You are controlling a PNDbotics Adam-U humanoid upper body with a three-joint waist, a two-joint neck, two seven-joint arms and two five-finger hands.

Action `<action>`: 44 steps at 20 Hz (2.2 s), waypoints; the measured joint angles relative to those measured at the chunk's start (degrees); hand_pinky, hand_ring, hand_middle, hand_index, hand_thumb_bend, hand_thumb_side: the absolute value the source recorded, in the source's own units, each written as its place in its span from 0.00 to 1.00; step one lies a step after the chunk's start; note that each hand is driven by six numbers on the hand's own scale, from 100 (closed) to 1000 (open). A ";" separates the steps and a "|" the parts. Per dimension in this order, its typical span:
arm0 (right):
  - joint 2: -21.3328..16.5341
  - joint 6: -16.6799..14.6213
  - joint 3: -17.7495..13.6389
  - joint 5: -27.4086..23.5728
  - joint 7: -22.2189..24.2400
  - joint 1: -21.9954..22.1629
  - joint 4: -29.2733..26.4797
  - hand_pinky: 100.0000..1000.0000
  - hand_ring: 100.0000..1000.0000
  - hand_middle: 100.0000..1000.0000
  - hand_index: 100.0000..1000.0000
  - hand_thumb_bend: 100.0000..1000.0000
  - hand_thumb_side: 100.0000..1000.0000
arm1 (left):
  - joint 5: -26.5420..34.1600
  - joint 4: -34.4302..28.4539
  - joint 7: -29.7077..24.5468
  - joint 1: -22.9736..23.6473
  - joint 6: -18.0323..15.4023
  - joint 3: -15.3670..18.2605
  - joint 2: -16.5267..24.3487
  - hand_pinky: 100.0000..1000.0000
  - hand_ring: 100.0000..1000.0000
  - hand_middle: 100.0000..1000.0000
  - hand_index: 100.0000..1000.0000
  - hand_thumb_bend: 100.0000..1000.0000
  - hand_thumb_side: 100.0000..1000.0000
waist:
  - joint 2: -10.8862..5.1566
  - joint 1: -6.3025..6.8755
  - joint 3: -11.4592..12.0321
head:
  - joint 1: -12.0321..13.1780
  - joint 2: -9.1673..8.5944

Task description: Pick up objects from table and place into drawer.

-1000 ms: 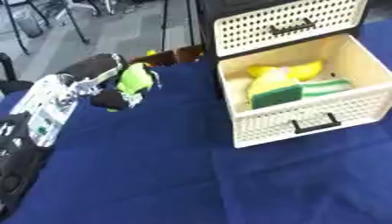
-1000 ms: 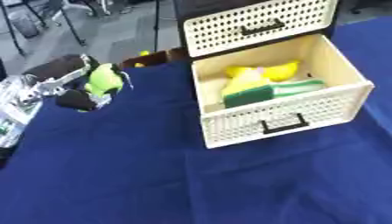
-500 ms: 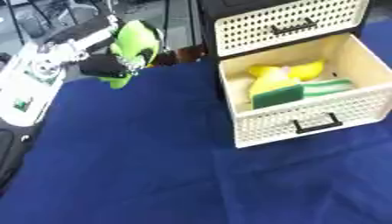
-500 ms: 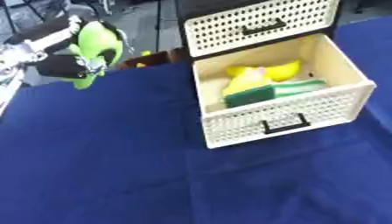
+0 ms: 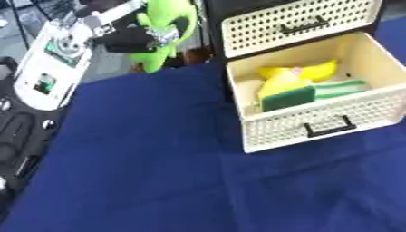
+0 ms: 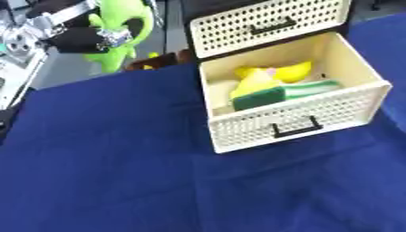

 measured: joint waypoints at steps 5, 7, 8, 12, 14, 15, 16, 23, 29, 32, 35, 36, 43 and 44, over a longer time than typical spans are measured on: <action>0.00 0.22 -0.18 -0.92 -0.09 -1.39 0.00 0.35 0.48 0.40 0.72 0.00 1.00 | 2.67 3.51 -0.24 -2.11 -0.04 -0.52 -3.03 0.12 0.38 0.30 0.44 0.00 0.71 | 0.26 0.67 -1.44 | 0.88 -0.25; 0.00 0.26 -0.18 -1.24 -0.05 -1.97 0.00 0.35 0.48 0.40 0.71 0.00 1.00 | 3.81 5.34 -0.33 -2.77 -0.33 -0.47 -4.06 0.12 0.38 0.30 0.43 0.00 0.72 | 0.41 1.03 -2.03 | 1.23 -0.28; 0.00 0.31 -0.17 -1.35 0.02 -2.34 0.00 0.35 0.48 0.40 0.71 0.00 1.00 | 4.51 6.31 -0.23 -3.02 -0.56 -0.31 -4.46 0.12 0.38 0.30 0.43 0.00 0.72 | 0.47 1.23 -2.34 | 1.36 -0.33; 0.00 0.35 -0.11 -2.02 0.51 -3.71 0.00 0.35 0.48 0.40 0.71 0.00 1.00 | 8.28 9.88 -0.38 -3.62 -1.62 0.23 -5.70 0.12 0.38 0.30 0.44 0.00 0.76 | 1.03 1.55 -3.28 | 1.67 -0.50; 0.00 0.37 0.05 -2.33 0.78 -4.47 0.00 0.35 0.48 0.40 0.71 0.00 1.00 | 10.22 11.25 -0.74 -3.95 -2.13 0.43 -6.20 0.12 0.38 0.30 0.44 0.00 0.77 | 1.32 1.55 -3.83 | 1.90 -0.61; 0.01 0.33 0.19 -2.50 0.95 -4.85 0.00 0.35 0.48 0.40 0.71 0.00 1.00 | 11.24 11.94 -0.91 -4.27 -2.44 0.62 -6.47 0.13 0.38 0.30 0.44 0.00 0.78 | 1.49 1.55 -4.18 | 2.15 -0.75; 0.05 0.38 0.22 -2.67 1.07 -5.15 0.00 0.35 0.48 0.40 0.71 0.00 1.00 | 12.21 12.64 -1.06 -4.52 -2.81 0.80 -6.75 0.13 0.38 0.31 0.45 0.00 0.79 | 1.65 1.55 -4.46 | 2.35 -0.90; 1.29 0.85 0.22 -3.35 1.74 -6.25 0.00 0.34 0.47 0.40 0.72 0.00 1.00 | 18.59 17.67 -2.97 -6.11 -5.16 1.89 -8.22 0.16 0.40 0.33 0.48 0.00 0.83 | 2.55 1.55 -6.00 | 3.79 -0.99; 2.63 1.25 0.23 -4.23 2.12 -7.28 0.00 0.34 0.47 0.40 0.72 0.00 1.00 | 18.20 21.31 -1.31 -6.51 -6.50 3.18 -9.33 0.17 0.42 0.37 0.51 0.01 0.83 | 3.09 1.55 -7.57 | 5.82 -1.05; 3.13 1.47 0.24 -4.34 2.30 -7.34 0.00 0.34 0.47 0.40 0.72 0.00 1.00 | 15.49 23.43 0.87 -6.62 -7.28 3.99 -10.42 0.21 0.46 0.43 0.63 0.11 0.88 | 3.36 1.55 -7.88 | 6.57 -1.57; 3.59 1.71 0.50 -4.68 2.57 -7.92 0.00 0.34 0.47 0.39 0.72 0.00 1.00 | 12.44 25.18 2.16 -6.79 -8.47 4.47 -11.61 0.36 0.64 0.68 0.81 0.28 0.98 | 3.63 1.55 -8.27 | 7.08 -2.06; 3.66 1.76 0.60 -4.74 2.66 -8.09 0.00 0.34 0.47 0.39 0.72 0.00 1.00 | 11.38 25.59 2.33 -6.86 -9.11 4.57 -11.91 0.43 0.70 0.74 0.86 0.33 1.00 | 3.64 1.55 -8.34 | 7.21 -2.11; 4.05 1.83 0.66 -5.02 2.92 -8.32 0.00 0.34 0.47 0.39 0.71 0.00 1.00 | 8.97 27.38 -0.36 -7.01 -15.92 6.10 -12.49 0.69 0.87 0.98 1.00 0.28 1.00 | 3.76 1.56 -8.61 | 7.16 -2.48; 4.05 1.84 0.66 -5.03 2.93 -8.31 0.00 0.34 0.47 0.39 0.71 0.00 1.00 | 9.57 27.59 -1.15 -7.00 -16.61 6.30 -12.47 0.71 0.89 1.00 1.00 0.24 1.00 | 3.76 1.56 -8.57 | 6.97 -2.46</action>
